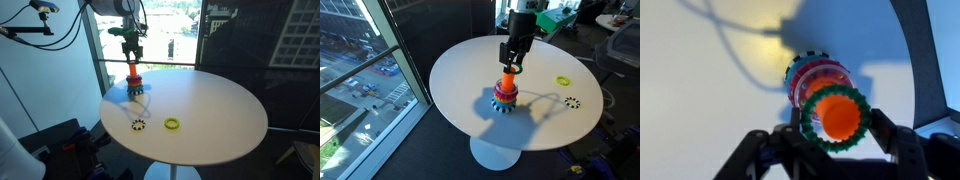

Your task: Lift the green object from the table and put it on the orange holder

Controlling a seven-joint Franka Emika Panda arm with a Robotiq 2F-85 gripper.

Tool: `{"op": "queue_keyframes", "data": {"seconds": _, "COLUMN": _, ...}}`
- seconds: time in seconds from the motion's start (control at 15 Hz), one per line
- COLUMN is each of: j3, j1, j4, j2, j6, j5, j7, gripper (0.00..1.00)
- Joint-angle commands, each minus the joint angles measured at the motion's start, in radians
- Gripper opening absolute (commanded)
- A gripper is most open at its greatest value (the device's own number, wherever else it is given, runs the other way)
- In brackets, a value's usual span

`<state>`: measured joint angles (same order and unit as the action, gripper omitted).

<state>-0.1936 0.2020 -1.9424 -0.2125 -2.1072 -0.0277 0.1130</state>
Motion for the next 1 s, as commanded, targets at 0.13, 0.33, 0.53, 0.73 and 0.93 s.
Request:
{"op": "queue_keyframes", "data": {"seconds": 0.13, "j3": -0.001, "j1": 0.001, "j4": 0.024, "j2": -0.021, "j6": 0.008, "j5": -0.026, "j7": -0.026, "gripper": 0.45}}
{"op": "queue_keyframes", "data": {"seconds": 0.33, "j3": -0.006, "j1": -0.006, "j4": 0.030, "j2": -0.027, "j6": 0.024, "j5": -0.072, "j7": -0.055, "gripper": 0.45}}
{"op": "queue_keyframes", "data": {"seconds": 0.53, "j3": -0.007, "j1": -0.008, "j4": 0.029, "j2": -0.035, "j6": 0.030, "j5": -0.112, "j7": -0.085, "gripper": 0.45}}
{"op": "queue_keyframes", "data": {"seconds": 0.73, "j3": 0.005, "j1": 0.004, "j4": 0.025, "j2": -0.043, "j6": 0.028, "j5": -0.071, "j7": -0.054, "gripper": 0.45}}
{"op": "queue_keyframes", "data": {"seconds": 0.93, "j3": 0.010, "j1": 0.012, "j4": 0.020, "j2": -0.038, "j6": 0.026, "j5": -0.014, "j7": -0.037, "gripper": 0.93}}
